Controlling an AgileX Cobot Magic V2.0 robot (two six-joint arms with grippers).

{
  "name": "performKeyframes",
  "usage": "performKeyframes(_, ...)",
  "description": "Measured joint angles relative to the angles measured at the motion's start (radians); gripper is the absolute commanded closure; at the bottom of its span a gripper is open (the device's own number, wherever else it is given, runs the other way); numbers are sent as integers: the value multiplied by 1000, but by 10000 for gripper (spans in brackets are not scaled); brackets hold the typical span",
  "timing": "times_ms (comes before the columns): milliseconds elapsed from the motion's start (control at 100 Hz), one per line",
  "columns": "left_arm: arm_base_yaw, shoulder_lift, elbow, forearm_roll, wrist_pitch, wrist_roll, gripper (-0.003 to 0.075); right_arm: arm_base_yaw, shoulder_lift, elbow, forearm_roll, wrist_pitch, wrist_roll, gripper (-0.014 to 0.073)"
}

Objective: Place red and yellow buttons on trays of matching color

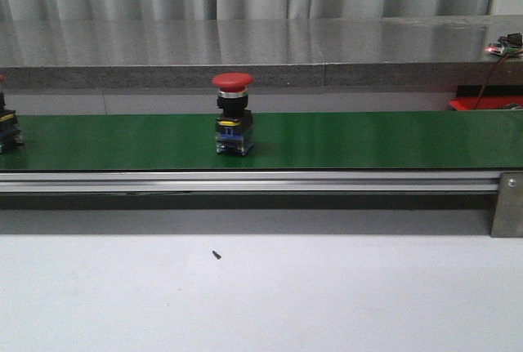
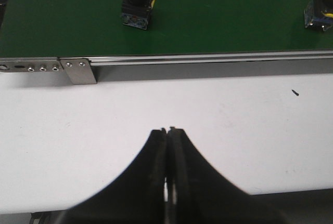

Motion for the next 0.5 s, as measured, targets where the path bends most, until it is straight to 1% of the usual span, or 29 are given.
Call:
performKeyframes(70, 0, 0, 0, 0, 0, 0, 740, 32, 82, -76, 23, 52, -19, 514)
performKeyframes(140, 0, 0, 0, 0, 0, 0, 740, 72, 163, -144, 35, 87, -44, 410)
performKeyframes(260, 0, 0, 0, 0, 0, 0, 740, 147, 288, -246, 41, 109, -76, 156)
performKeyframes(330, 0, 0, 0, 0, 0, 0, 740, 187, 356, -300, 41, 119, -88, 53)
performKeyframes(400, 0, 0, 0, 0, 0, 0, 740, 226, 423, -357, 41, 140, -97, 8)
performKeyframes(500, 0, 0, 0, 0, 0, 0, 740, 284, 518, -445, 41, 198, -126, 13)
